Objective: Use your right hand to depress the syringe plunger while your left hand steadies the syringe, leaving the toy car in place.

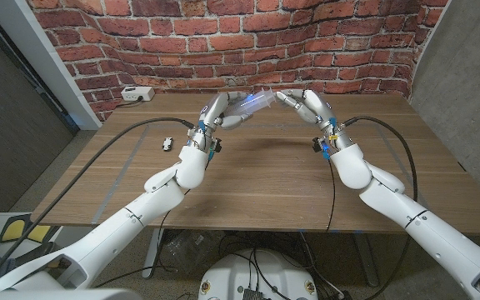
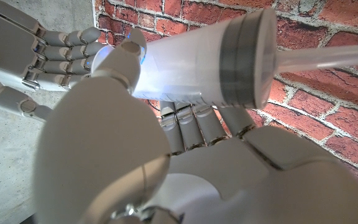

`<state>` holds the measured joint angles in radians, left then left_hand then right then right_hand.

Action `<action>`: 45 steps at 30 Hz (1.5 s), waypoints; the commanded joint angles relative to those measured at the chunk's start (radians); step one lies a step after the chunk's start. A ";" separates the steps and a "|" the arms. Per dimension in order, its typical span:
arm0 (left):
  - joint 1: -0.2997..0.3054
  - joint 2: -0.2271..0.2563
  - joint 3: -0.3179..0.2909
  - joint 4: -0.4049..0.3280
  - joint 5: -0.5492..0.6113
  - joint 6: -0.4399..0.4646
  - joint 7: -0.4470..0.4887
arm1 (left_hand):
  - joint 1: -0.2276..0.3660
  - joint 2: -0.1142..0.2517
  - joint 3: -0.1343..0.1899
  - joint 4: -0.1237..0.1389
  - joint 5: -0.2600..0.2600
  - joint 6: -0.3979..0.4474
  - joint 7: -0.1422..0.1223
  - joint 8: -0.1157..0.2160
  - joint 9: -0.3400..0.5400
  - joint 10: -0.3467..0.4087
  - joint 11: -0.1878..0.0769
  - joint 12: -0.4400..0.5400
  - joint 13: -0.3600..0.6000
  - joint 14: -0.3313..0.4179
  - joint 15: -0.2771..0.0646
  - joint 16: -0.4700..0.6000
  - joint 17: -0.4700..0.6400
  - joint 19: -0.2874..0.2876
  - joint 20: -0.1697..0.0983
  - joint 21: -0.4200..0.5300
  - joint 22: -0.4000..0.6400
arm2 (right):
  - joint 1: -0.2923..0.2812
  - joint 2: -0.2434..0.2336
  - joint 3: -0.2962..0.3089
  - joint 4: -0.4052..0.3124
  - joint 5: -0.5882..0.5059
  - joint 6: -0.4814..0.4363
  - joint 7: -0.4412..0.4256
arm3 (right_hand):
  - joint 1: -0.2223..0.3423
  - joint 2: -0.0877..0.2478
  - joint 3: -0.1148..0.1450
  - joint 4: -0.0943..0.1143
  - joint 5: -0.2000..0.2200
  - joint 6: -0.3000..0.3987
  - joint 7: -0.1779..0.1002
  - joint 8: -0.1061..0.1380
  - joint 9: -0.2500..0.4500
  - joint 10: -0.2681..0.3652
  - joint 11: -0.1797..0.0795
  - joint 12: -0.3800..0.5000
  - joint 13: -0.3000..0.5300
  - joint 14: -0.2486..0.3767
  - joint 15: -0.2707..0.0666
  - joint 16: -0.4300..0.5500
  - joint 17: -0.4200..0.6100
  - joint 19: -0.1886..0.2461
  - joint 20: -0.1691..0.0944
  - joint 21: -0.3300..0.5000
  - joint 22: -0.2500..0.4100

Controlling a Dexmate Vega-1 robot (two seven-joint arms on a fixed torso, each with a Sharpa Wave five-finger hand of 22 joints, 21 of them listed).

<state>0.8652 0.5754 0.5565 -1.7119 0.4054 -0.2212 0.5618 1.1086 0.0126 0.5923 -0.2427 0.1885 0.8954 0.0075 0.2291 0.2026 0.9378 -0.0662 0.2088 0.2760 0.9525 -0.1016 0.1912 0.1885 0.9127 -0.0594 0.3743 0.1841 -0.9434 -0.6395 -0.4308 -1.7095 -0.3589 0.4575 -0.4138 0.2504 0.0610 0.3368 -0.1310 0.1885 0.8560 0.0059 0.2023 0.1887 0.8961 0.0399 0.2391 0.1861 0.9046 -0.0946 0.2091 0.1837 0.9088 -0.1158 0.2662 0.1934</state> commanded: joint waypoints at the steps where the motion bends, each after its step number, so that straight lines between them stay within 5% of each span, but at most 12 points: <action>1: -0.010 0.000 0.004 0.009 0.001 -0.005 -0.006 | 0.043 0.097 0.100 0.095 0.004 0.071 0.003 0.007 0.005 0.055 -0.051 0.003 0.004 0.050 -0.060 0.008 0.002 0.005 -0.006 0.006 0.002 | 0.007 0.001 -0.004 0.005 0.000 0.002 0.004 | 0.006 0.010 0.006 0.003 -0.001 0.007 0.000 0.002 0.002 0.000 -0.009 -0.007 0.002 0.008 0.004 -0.006 0.003 0.006 0.005 -0.003 0.002; 45: 0.016 0.012 -0.009 -0.009 0.000 -0.009 0.001 | 0.038 0.096 0.106 0.096 0.004 0.076 0.004 0.005 0.005 0.058 -0.047 0.002 0.007 0.048 -0.059 0.007 0.002 0.001 -0.006 0.011 0.002 | -0.025 0.005 0.014 -0.025 -0.009 -0.025 -0.032 | 0.013 0.016 0.014 0.000 -0.003 -0.012 0.001 -0.009 0.002 -0.014 -0.007 -0.024 0.003 -0.011 0.011 -0.018 0.003 -0.007 0.008 -0.014 0.003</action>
<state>0.8719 0.5826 0.5532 -1.7125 0.4056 -0.2351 0.5574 1.1086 0.0126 0.5921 -0.2425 0.1883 0.8954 0.0075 0.2295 0.2022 0.9378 -0.0662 0.2079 0.2812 0.9590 -0.1016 0.1917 0.1883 0.9159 -0.0624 0.3783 0.1841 -0.9573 -0.6366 -0.4266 -1.7255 -0.3607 0.4399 -0.4276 0.2610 0.0716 0.3438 -0.1295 0.1885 0.8476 0.0055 0.1950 0.1889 0.8884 0.0371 0.2179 0.1862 0.8991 -0.0892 0.1950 0.1835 0.9068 -0.1102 0.2584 0.1931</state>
